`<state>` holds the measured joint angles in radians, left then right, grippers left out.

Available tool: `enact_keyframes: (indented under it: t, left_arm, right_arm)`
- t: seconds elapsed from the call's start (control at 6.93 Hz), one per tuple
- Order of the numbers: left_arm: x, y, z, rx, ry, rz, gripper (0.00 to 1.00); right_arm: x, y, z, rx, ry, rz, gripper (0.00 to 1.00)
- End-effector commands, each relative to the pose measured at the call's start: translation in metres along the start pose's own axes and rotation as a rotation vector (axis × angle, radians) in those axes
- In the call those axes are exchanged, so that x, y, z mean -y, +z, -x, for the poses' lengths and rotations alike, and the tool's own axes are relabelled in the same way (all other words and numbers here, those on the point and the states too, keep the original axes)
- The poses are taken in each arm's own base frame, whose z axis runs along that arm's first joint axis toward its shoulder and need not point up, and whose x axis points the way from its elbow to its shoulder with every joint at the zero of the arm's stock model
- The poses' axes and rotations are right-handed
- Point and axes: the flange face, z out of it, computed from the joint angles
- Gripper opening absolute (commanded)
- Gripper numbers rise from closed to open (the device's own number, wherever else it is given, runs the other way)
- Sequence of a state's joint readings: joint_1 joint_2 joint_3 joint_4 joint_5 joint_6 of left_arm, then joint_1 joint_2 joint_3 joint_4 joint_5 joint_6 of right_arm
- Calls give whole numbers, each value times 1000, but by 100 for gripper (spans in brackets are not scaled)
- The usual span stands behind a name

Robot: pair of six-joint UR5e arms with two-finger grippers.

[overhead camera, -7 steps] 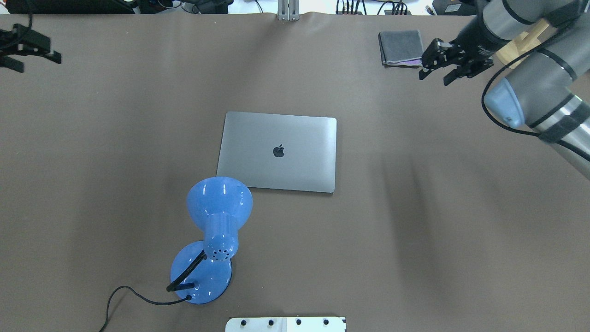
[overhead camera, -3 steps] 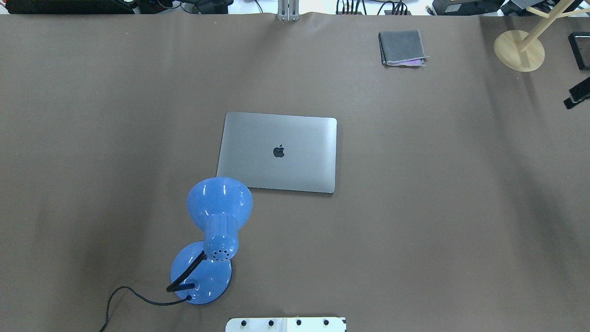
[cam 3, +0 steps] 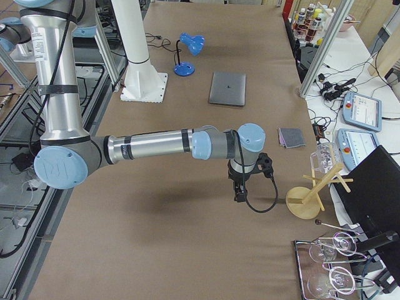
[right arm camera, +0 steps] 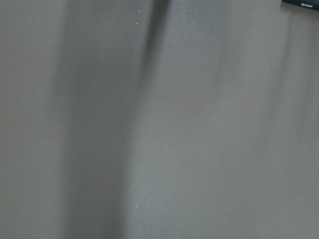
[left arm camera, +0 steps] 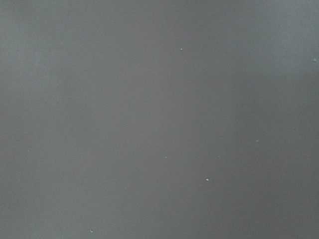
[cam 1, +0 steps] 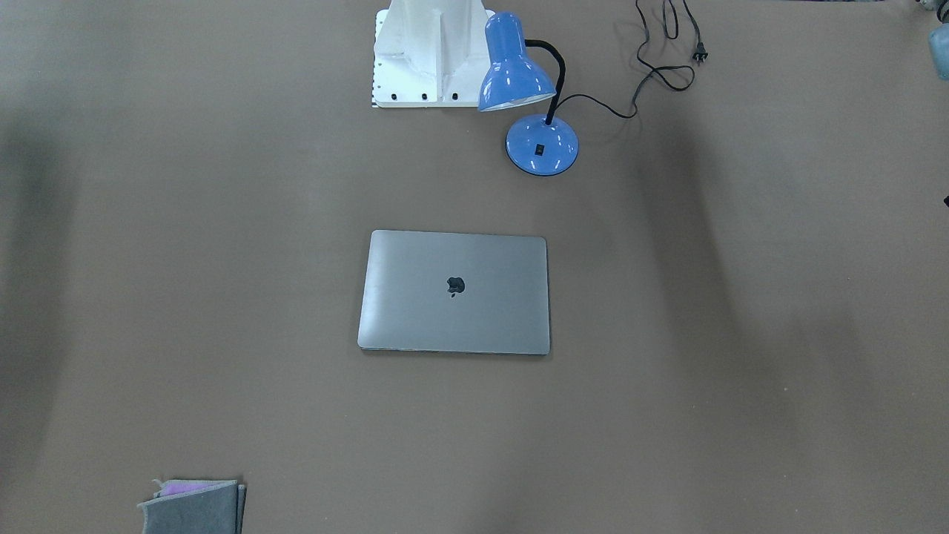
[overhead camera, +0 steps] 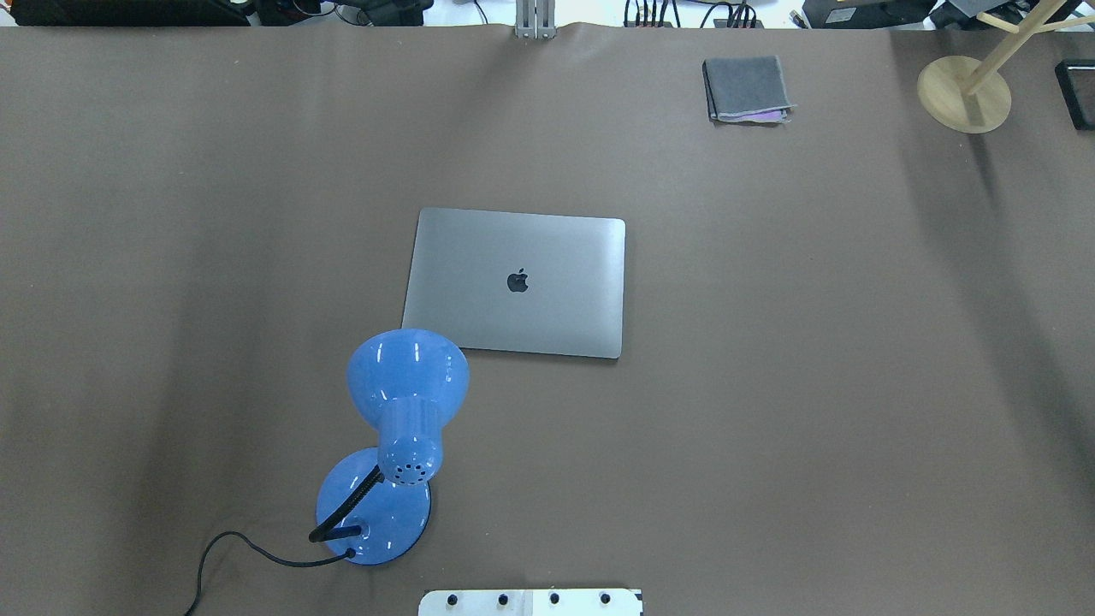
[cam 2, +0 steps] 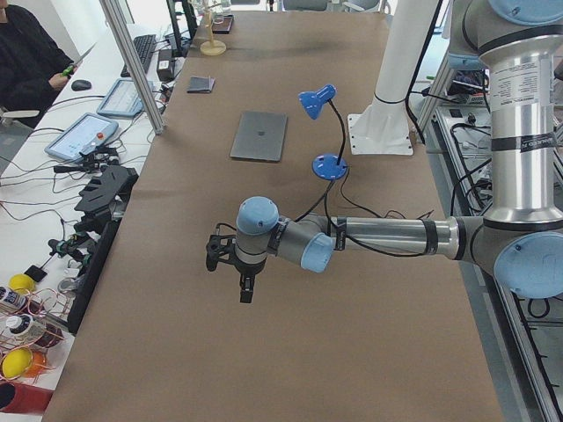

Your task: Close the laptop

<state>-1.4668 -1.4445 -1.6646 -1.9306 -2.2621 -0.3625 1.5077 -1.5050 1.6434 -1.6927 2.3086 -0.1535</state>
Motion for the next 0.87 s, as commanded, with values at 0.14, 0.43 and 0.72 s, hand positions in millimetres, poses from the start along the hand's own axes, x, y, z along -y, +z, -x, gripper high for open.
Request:
enact_keyframes:
  t: [0.14,0.43,0.72]
  left_arm:
    - [48,-17,-2,49,-116,63,98]
    - [46,-16,2,48,-80,72,98]
    - [44,-13,3,49,-77,76,98]
  right_arm:
    - [-3,-8,-9,32,31,2,100]
    - [7,-15,-4,34,49,7,100]
    - [11,-18,-3,32,49,5,100]
